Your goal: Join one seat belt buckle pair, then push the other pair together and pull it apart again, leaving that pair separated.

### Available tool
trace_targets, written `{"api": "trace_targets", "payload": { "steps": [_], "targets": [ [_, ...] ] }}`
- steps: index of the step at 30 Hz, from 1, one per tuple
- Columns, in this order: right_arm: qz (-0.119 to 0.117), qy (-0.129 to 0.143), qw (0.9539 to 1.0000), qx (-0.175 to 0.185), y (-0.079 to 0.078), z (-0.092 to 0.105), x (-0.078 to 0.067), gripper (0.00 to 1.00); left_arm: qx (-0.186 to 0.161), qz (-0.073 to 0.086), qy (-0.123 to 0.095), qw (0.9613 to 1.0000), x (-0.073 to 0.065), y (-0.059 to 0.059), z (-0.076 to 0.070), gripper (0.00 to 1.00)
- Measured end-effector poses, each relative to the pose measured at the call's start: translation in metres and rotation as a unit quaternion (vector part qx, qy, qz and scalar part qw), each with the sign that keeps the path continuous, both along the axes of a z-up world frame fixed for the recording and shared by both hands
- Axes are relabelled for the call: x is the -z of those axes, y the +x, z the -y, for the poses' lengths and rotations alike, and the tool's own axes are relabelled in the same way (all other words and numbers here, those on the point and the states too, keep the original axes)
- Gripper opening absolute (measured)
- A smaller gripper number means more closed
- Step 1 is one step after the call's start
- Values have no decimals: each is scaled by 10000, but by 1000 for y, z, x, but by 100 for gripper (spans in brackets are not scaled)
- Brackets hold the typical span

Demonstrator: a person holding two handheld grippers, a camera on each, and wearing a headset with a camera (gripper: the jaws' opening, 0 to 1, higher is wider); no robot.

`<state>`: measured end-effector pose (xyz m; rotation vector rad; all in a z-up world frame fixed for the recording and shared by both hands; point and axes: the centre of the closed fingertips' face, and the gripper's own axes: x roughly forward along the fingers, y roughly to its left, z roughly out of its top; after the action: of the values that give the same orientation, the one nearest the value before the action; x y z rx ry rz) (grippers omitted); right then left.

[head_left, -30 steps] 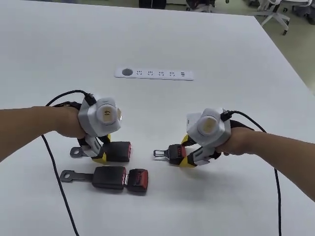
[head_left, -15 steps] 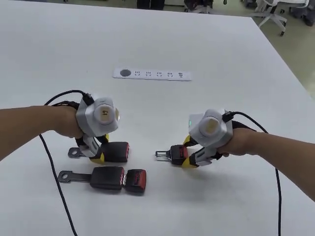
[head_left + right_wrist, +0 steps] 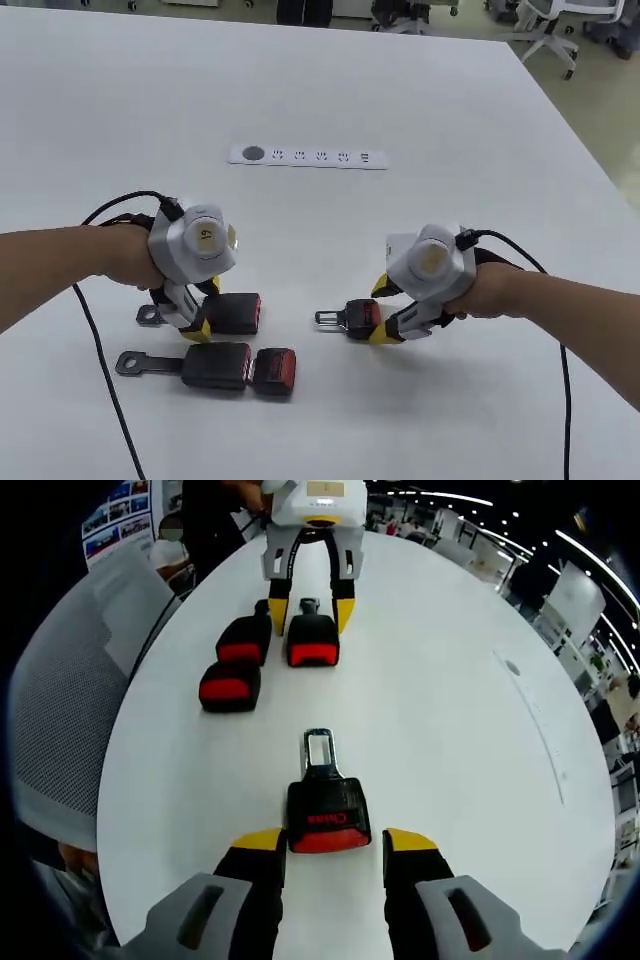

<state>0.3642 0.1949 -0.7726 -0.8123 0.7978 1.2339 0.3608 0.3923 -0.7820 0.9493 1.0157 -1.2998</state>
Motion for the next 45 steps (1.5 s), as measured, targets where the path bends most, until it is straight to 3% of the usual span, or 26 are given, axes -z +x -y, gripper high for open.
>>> {"api": "trace_targets", "payload": {
  "steps": [8,15,18,23,26,29,32,35,40,44,45],
  "targets": [
    [25,50,10000,53,-7,9,-10,43,-311,128,-315,9989,-19,0,0,44],
    [40,198,9995,232,-10,19,-16,48,-633,102,-577,9963,-23,-3,-19,50],
    [62,255,9993,270,-16,21,-18,50,-937,-12,-840,9921,-27,-12,-21,54],
    [32,427,9980,470,-22,22,-20,56,-1218,-29,-1090,9866,-32,-20,-29,62],
    [21,602,9962,633,-28,21,-20,59,-1465,13,-1327,9803,-35,-22,-36,65],
    [24,803,9933,829,-32,18,-21,63,-1808,23,-1670,9692,-37,-23,-43,70],
    [24,964,9900,1028,-39,17,-23,67,-1960,65,-1805,9638,-37,-30,-50,74],
    [52,1137,9860,1218,-43,15,-24,72,-2174,144,-1937,9566,-36,-36,-56,79],
    [176,1441,9781,1494,-49,12,-26,79,-2410,340,-2360,9408,-39,-50,-59,84],
    [244,1571,9734,1652,-53,10,-27,83,-2477,489,-2515,9343,-35,-58,-68,88],
    [250,1600,9725,1674,-55,9,-26,84,-2500,520,-2607,9310,-39,-60,-66,88]
  ]
}}
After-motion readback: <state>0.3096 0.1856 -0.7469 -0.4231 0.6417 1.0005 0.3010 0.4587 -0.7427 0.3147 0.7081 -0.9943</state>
